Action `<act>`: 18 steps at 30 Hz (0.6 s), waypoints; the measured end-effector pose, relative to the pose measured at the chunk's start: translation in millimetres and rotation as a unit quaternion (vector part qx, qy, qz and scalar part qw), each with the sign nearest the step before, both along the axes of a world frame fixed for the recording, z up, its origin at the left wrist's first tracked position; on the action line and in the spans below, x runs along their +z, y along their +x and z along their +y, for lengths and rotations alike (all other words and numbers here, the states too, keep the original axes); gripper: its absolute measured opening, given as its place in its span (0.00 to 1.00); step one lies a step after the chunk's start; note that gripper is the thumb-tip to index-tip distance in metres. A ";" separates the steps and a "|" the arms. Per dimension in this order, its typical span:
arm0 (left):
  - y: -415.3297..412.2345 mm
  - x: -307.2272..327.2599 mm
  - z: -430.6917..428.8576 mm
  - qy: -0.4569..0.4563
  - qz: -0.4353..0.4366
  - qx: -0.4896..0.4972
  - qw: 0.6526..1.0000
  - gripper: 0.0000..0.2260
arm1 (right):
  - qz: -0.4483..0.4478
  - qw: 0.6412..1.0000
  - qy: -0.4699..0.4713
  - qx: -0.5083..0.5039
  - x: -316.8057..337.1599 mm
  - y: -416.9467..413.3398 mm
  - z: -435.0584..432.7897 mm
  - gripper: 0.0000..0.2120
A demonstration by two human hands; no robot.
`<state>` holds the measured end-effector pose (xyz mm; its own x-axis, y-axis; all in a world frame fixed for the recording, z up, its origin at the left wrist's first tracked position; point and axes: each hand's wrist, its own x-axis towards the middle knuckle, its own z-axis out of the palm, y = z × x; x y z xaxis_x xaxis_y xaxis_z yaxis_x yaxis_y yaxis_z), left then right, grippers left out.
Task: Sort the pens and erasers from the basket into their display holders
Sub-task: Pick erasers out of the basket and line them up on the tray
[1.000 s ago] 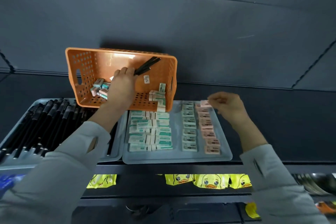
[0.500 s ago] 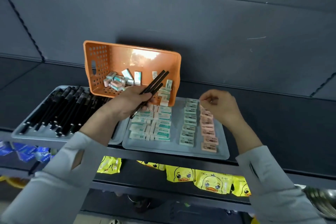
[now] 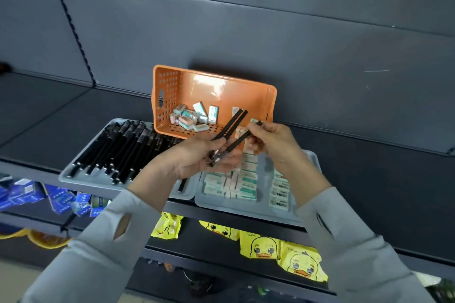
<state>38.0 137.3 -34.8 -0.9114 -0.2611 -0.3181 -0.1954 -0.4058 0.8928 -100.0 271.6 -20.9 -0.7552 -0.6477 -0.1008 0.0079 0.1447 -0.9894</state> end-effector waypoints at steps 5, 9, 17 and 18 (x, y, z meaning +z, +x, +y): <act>8.1 5.4 -12.4 0.012 -0.022 -0.064 0.998 0.13 | 0.034 0.998 -0.039 -0.044 7.0 0.7 -7.8 0.07; 7.9 3.8 -17.9 -0.030 -0.013 -0.087 0.996 0.08 | 0.303 0.950 0.066 -0.021 -1.1 4.9 -9.4 0.19; 28.0 -1.8 -30.1 -0.001 -0.004 -0.105 0.994 0.11 | 0.667 0.710 0.206 0.087 -26.8 9.5 -12.5 0.16; 30.7 -2.8 -32.8 0.025 0.009 -0.073 0.997 0.14 | 0.664 0.709 0.221 0.093 -27.2 11.5 -13.4 0.15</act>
<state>68.7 104.5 -37.6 -0.9440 -0.1097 -0.3112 -0.2404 -0.4176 0.8763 -88.5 258.2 -48.1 -0.2800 -0.8753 0.3942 -0.9473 0.3184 0.0343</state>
